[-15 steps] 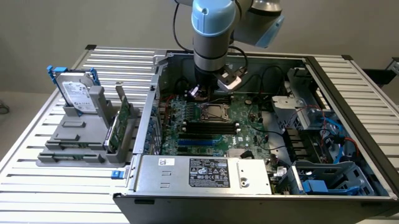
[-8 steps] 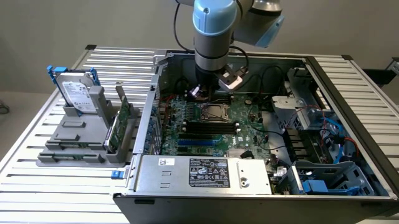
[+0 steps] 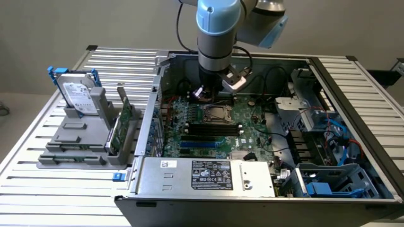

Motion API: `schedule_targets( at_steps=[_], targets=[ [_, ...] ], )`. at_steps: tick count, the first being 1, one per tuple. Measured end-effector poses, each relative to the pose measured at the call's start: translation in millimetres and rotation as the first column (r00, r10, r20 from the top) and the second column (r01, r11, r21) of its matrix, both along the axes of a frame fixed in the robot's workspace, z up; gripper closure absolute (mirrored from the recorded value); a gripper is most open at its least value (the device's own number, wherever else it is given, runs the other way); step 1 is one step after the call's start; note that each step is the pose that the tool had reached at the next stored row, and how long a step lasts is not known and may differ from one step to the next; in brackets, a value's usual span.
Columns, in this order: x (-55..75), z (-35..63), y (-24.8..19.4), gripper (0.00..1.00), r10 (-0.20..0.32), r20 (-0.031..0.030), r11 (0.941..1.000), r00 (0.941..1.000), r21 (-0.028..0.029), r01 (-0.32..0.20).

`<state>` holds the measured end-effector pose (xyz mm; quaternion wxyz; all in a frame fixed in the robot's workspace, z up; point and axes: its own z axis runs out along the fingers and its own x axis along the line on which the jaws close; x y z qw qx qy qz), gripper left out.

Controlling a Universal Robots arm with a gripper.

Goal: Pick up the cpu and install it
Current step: 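Install the first cpu locking lever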

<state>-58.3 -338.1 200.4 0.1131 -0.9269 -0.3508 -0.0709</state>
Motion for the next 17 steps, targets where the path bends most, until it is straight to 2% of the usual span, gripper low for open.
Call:
schedule_targets(
  at_steps=[17],
  targets=[
    [1.9, -0.3, 1.3, 0.89, 0.000, 0.0000, 0.9999, 1.0000, -0.0169, 0.000]
  ],
)
